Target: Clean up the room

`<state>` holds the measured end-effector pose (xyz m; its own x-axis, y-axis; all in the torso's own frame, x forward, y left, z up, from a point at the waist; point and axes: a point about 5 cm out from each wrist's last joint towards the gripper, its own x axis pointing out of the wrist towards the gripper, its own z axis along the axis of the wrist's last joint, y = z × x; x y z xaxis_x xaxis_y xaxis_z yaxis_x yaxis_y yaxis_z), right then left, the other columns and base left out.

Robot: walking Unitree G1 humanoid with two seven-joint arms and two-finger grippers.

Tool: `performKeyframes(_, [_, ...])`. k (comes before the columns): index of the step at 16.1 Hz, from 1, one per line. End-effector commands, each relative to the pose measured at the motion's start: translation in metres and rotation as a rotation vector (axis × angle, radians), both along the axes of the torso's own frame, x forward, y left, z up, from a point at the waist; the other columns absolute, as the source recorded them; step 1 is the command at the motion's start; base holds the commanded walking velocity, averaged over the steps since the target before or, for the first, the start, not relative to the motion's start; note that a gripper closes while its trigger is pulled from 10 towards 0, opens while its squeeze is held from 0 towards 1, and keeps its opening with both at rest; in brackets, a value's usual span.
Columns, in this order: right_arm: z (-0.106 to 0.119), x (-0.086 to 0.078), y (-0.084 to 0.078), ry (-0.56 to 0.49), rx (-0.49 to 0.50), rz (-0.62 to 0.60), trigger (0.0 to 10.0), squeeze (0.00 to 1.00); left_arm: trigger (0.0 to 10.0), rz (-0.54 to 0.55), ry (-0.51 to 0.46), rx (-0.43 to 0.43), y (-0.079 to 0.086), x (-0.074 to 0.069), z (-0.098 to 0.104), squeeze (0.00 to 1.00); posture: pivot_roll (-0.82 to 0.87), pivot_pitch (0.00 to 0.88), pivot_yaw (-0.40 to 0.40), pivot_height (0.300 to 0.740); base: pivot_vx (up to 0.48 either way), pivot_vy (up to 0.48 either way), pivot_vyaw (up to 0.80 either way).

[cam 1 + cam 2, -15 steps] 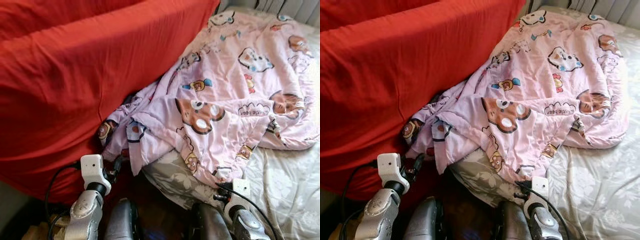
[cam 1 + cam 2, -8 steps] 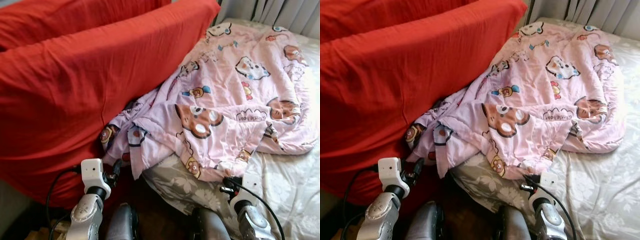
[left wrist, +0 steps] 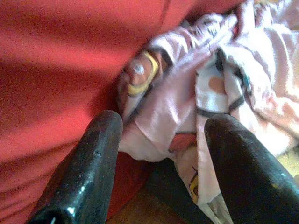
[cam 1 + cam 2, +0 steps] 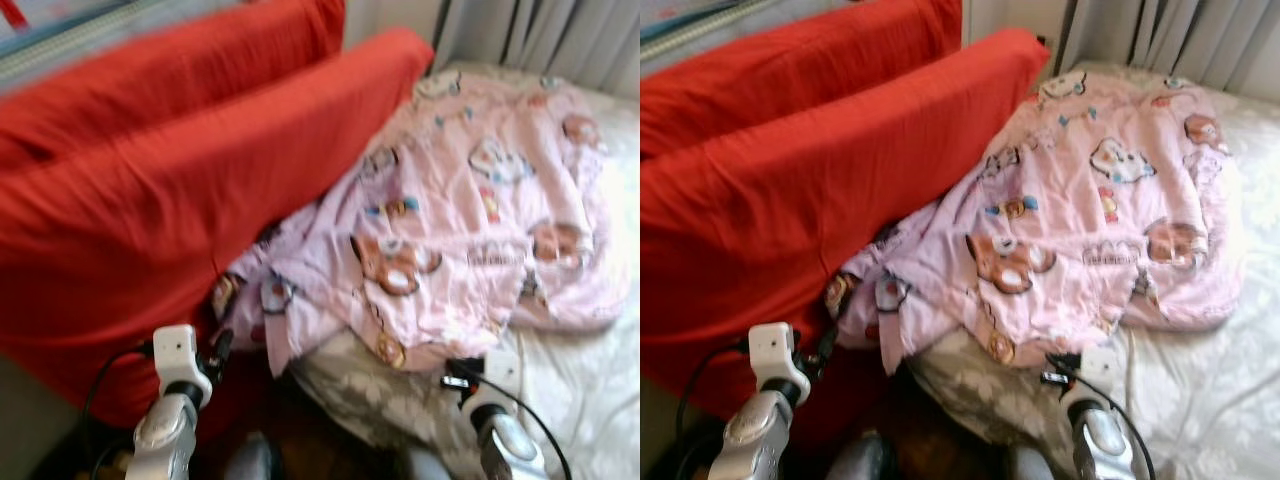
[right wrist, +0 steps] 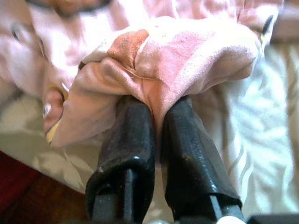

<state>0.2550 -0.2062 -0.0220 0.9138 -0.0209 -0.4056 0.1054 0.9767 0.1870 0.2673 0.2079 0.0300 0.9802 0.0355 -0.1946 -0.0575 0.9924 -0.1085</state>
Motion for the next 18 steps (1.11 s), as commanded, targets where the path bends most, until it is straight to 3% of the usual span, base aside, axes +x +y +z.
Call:
performKeyframes(1, [0.004,0.002,-0.004,-0.034,0.002,-0.034,10.0,0.0,10.0,0.023,0.052,-0.002,0.007,-0.007,-0.012,0.0,0.06,0.064,-0.001,0.735,0.0,0.0,0.0])
performKeyframes(3, [0.006,0.003,-0.005,-0.049,0.001,-0.05,10.0,0.0,10.0,0.033,0.114,-0.007,0.01,-0.014,-0.025,0.0,0.06,0.054,-0.002,0.74,0.0,0.0,0.0])
performKeyframes(5, [0.006,0.0,-0.007,-0.058,-0.004,-0.065,10.0,0.0,10.0,0.06,0.23,-0.023,0.013,-0.032,-0.05,0.0,0.07,0.043,-0.008,0.74,0.0,0.0,0.0])
performKeyframes(10, [0.008,0.001,-0.007,-0.093,0.01,-0.091,10.0,0.0,10.0,0.067,0.381,-0.009,0.016,-0.055,-0.076,0.0,0.07,0.041,-0.014,0.74,0.0,0.0,0.0])
performKeyframes(12, [0.01,0.006,0.0,-0.091,-0.005,-0.034,10.0,0.0,10.0,0.071,0.492,-0.013,0.017,-0.07,-0.091,0.0,0.07,0.051,-0.022,0.74,0.0,0.0,0.0])
performKeyframes(18, [0.012,0.005,-0.005,-0.099,-0.009,-0.05,10.0,0.0,10.0,0.105,0.577,-0.029,0.014,-0.089,-0.104,0.0,0.06,0.065,-0.024,0.74,0.0,0.0,0.0])
